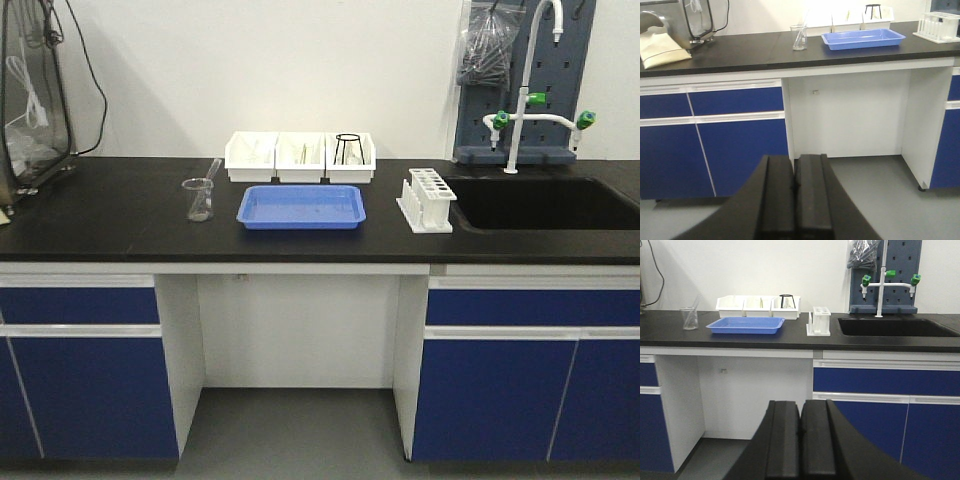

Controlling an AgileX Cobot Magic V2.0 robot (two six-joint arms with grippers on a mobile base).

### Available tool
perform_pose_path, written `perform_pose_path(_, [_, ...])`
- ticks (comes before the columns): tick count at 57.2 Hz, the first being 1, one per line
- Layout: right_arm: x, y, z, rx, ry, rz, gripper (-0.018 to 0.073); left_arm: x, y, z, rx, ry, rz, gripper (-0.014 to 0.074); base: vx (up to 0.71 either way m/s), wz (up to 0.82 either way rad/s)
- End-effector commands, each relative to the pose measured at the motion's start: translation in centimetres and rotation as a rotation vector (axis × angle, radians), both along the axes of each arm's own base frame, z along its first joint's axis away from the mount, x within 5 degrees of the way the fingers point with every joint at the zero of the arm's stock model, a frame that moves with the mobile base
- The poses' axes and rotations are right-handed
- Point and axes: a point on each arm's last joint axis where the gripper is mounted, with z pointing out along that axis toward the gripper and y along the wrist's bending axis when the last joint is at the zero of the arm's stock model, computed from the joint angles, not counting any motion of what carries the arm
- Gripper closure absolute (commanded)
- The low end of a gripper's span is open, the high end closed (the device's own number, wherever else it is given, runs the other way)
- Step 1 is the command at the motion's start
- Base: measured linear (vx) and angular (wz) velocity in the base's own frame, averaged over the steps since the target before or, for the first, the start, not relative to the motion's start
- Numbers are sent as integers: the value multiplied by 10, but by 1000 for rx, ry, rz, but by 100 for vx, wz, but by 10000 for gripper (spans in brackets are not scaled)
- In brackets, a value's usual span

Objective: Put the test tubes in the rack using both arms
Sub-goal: 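Drive the base up to the bench facing the white bins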

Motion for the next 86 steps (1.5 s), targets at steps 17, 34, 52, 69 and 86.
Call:
perform_pose_path(17, [0, 1, 3, -4, -68, 8, 568, -2, 0, 18, -16, -118, -3, 601, 53, -4])
perform_pose_path(34, [0, 1, 3, -4, -68, 8, 568, -2, 0, 18, -16, -119, -4, 601, 51, -3])
perform_pose_path(52, [0, 1, 3, -4, -68, 8, 568, -2, 0, 18, -16, -119, -4, 601, 46, 0])
perform_pose_path(69, [0, 1, 3, -4, -68, 8, 568, -2, 0, 18, -16, -118, -4, 601, 42, 0])
perform_pose_path(86, [0, 1, 3, -4, -68, 8, 568, -2, 0, 18, -16, -118, -4, 601, 38, 1])
